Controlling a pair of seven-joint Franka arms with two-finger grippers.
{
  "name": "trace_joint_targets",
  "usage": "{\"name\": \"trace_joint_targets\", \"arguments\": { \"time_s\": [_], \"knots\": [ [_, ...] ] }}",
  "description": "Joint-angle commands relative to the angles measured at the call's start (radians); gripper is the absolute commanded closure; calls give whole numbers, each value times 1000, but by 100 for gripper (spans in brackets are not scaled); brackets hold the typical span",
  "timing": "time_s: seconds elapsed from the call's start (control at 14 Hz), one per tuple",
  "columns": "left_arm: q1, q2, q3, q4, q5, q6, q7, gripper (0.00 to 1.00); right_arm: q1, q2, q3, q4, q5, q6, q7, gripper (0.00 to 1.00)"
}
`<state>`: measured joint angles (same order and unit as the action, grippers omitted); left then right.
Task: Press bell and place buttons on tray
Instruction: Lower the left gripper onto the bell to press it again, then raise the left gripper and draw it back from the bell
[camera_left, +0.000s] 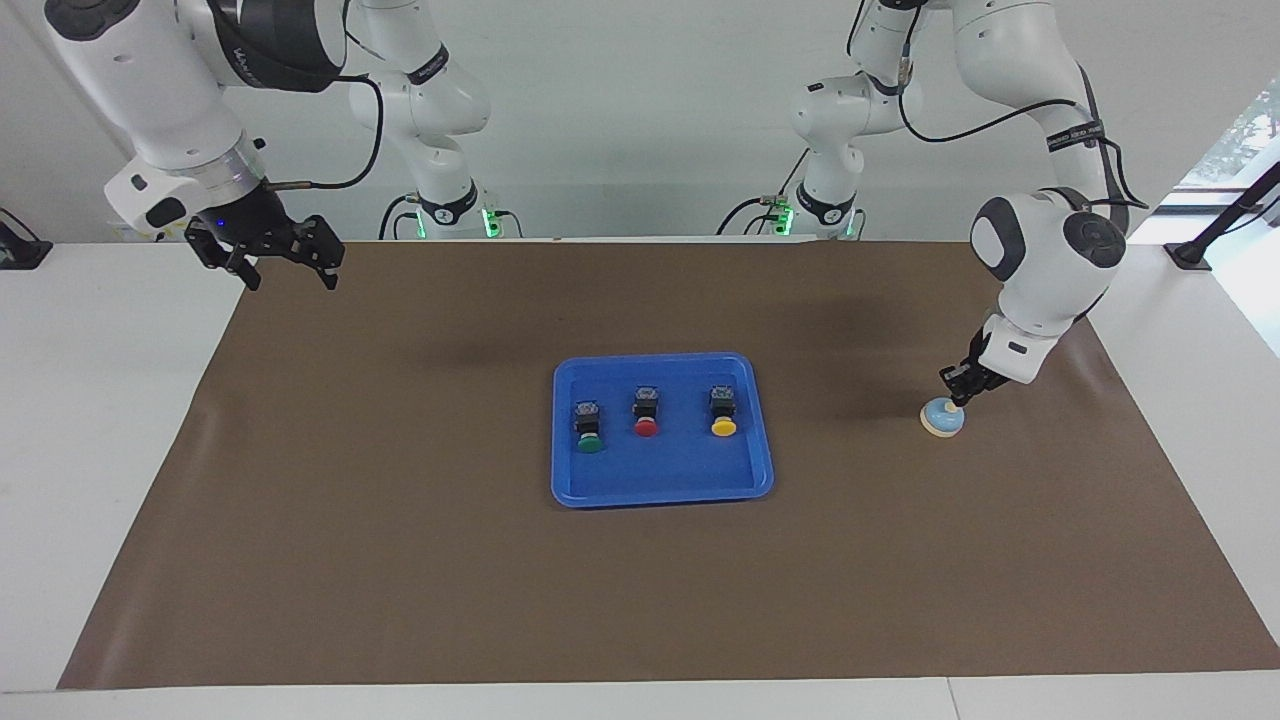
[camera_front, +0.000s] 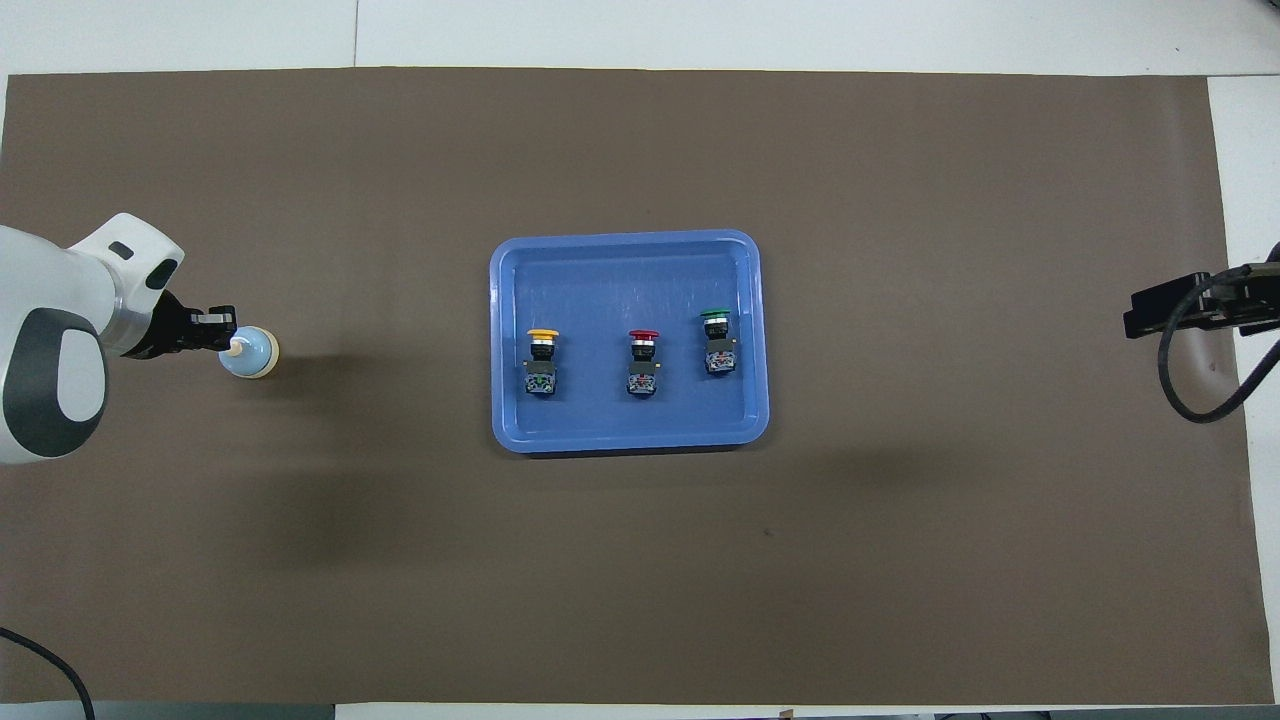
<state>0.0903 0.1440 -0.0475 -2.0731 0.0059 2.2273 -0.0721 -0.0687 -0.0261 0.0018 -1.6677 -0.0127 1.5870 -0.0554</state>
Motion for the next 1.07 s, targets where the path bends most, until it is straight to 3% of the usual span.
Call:
{"name": "trace_joint_targets", "arguments": {
  "time_s": [0.0, 0.79, 1.0],
  "knots": [
    [17, 3, -3, -9, -9, 26, 9, 100, -2, -12, 3, -7, -4, -8, 12, 0],
    [6, 26, -3, -76, -9, 104, 6, 100, -2, -12, 3, -7, -4, -8, 12, 0],
    [2, 57, -3, 28, -9, 2, 6, 100, -2, -12, 3, -9, -4, -8, 12, 0]
  ]
}}
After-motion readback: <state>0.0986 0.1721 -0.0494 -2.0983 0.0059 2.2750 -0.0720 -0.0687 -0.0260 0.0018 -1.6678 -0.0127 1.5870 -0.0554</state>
